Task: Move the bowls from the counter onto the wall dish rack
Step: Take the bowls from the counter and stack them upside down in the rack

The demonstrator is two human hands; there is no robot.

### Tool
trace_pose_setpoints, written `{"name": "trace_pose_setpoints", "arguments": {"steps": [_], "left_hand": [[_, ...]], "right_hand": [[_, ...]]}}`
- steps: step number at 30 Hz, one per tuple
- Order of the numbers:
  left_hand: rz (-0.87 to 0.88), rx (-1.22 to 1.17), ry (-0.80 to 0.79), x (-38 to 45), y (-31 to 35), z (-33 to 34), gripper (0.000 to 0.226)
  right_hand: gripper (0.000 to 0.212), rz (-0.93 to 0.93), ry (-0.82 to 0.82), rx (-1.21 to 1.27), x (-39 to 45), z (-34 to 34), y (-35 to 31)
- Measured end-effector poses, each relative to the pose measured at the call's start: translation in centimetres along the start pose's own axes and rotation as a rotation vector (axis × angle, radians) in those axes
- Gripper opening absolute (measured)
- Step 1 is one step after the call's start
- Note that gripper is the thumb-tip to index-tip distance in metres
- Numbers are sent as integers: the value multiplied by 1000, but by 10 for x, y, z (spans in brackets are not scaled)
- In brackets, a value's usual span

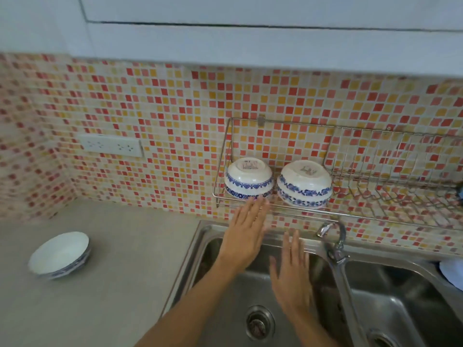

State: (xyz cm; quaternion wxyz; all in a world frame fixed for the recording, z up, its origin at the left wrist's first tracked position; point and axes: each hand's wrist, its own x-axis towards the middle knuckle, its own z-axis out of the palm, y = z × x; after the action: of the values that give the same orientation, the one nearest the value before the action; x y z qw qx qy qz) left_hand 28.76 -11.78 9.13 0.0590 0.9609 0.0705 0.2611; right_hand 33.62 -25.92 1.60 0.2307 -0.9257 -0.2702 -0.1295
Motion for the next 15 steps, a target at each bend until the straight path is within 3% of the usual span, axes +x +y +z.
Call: {"name": "trace_pose_setpoints", "arguments": {"steps": [5,9,15], "left_hand": [[-378,-75,-126,-126,-65,13,62],[-708,-66,-187,-218,-148,-19,93],[-1046,-92,14,-288,-261,-90,99]], "right_hand": [[66,-69,-294,64,-56,68,-52],[70,-182,-458,59,-67,101,-130],[62,-289,-711,201,-78,132,-274]]}}
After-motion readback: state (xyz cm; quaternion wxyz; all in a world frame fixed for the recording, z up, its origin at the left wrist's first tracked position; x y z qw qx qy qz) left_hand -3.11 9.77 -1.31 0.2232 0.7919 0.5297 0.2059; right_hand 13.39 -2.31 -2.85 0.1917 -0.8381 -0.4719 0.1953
